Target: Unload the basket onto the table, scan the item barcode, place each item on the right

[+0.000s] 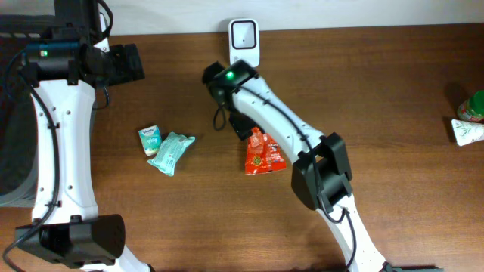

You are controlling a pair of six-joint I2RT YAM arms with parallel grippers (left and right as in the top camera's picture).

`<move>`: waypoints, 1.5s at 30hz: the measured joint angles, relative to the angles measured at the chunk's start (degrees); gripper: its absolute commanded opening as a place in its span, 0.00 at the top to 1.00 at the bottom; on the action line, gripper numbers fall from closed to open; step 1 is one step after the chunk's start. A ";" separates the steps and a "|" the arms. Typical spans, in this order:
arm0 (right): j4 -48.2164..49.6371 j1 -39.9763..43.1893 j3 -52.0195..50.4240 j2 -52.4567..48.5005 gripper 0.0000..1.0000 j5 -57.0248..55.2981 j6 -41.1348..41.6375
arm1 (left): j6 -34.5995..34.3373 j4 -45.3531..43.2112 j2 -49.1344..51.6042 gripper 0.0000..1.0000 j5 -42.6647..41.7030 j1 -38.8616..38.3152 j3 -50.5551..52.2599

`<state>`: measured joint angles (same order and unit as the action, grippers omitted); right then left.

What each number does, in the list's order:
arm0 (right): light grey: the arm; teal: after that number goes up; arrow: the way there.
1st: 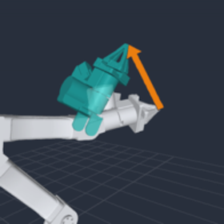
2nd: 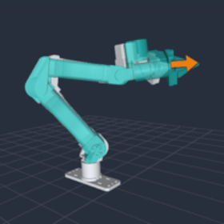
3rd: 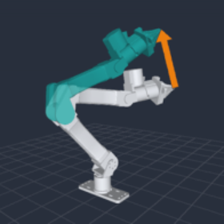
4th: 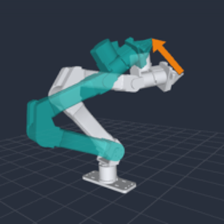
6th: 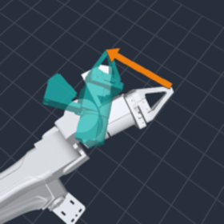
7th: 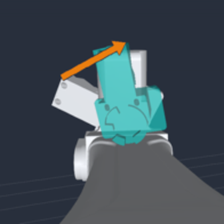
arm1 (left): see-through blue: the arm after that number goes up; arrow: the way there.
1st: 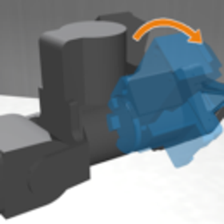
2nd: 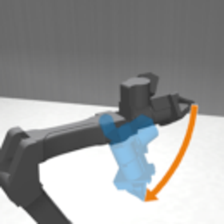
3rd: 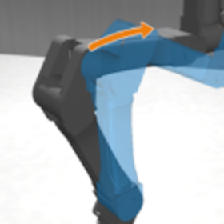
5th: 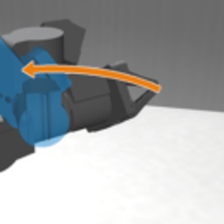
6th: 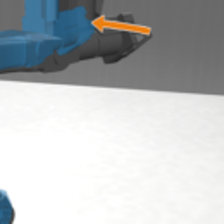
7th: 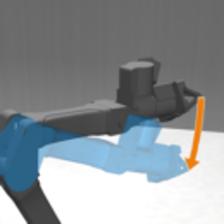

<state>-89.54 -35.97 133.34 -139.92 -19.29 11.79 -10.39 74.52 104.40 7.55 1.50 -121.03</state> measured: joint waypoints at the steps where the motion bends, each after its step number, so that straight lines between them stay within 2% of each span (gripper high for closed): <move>1: 0.22 0.37 -0.07 0.00 0.12 2.47 -1.60 | 0.00 -0.02 0.00 0.01 0.02 0.00 0.00; 3: 2.01 -0.76 -0.07 0.00 0.11 6.29 -3.13 | 0.02 0.00 0.00 0.01 0.00 0.00 0.00; 6: 7.67 -3.72 -1.18 0.00 0.11 7.82 0.52 | 0.00 0.00 0.00 0.01 0.00 0.02 0.00; 12: 14.84 -4.37 -11.39 0.00 0.12 1.31 7.78 | 0.00 0.02 0.00 0.01 0.00 0.00 0.00; 13: 16.13 -4.31 -12.74 0.00 0.15 0.50 8.00 | 0.00 0.00 0.00 0.01 0.02 0.02 0.00; 14: 17.11 -4.31 -14.29 0.00 0.31 -0.61 8.35 | 0.00 0.00 0.00 0.01 0.02 0.02 0.00; 15: 18.05 -4.31 -15.61 0.17 0.53 -2.14 8.83 | 0.00 0.00 0.00 0.01 0.02 0.00 0.00; 17: 19.78 -4.37 -16.90 0.42 0.75 -3.21 9.22 | 0.00 0.02 0.00 0.01 0.02 0.02 0.00; 18: 19.85 -4.35 -18.05 0.42 0.90 -4.07 9.22 | 0.00 0.00 0.00 0.01 0.02 0.02 0.00; 19: 19.65 -4.31 -18.18 0.42 0.96 -5.01 9.18 | 0.00 0.00 0.00 0.01 0.02 0.02 0.00; 22: 16.50 -3.96 -16.13 0.33 0.96 -4.39 9.18 | 0.00 0.00 0.00 0.01 0.00 0.00 0.00; 24: 12.39 -2.75 -11.19 -0.04 0.96 -0.39 8.96 | 0.00 0.02 0.00 0.01 0.02 0.02 0.00; 26: 8.00 0.11 -2.86 -0.46 0.96 7.87 6.12 | 0.00 0.00 0.00 0.01 0.00 0.02 0.00; 29: 5.55 6.71 5.55 -0.50 0.96 28.52 -0.83 | 0.00 -0.02 0.00 0.01 0.02 0.00 0.00; 32: 5.40 11.61 4.37 -0.50 0.96 43.80 -5.49 | 0.00 0.00 0.00 0.01 0.02 0.02 0.00; 33: 6.23 13.92 2.36 -0.50 0.96 51.45 -7.65 | 0.00 0.02 0.00 0.01 0.02 0.02 0.00; 35: 9.70 16.33 -3.50 -0.48 0.96 59.76 -10.08 | 0.00 -0.02 0.00 0.01 0.00 0.00 0.00; 37: 14.36 17.86 -11.56 -0.57 0.65 62.79 -11.13 | 0.00 0.04 0.00 0.01 0.00 0.02 0.00; 38: 14.95 18.49 -13.75 -0.63 0.57 62.66 -11.37 | 0.00 -0.02 0.00 0.01 0.00 0.02 0.00; 40: 14.78 20.13 -14.67 -0.74 0.50 58.01 -10.14 | 0.00 0.02 0.00 0.01 0.02 0.02 0.00; 42: 11.28 22.25 -13.18 -0.72 0.35 50.64 -8.76 | 0.00 0.02 0.00 0.01 0.00 0.02 0.00; 43: 8.96 22.97 -11.45 -0.68 0.25 47.36 -8.37 | 0.00 0.04 0.00 0.01 0.00 0.00 0.00; 44: 5.51 23.69 -7.48 -0.37 0.20 43.12 -8.22 | 0.00 0.00 0.00 0.01 0.00 0.00 0.00; 45: 3.82 23.71 -4.85 -0.24 0.20 41.55 -8.22 | 0.00 0.04 0.00 0.01 0.00 0.00 0.00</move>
<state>-85.71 -12.25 128.49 -140.16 22.26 3.57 -10.39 74.56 104.40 7.55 1.50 -121.03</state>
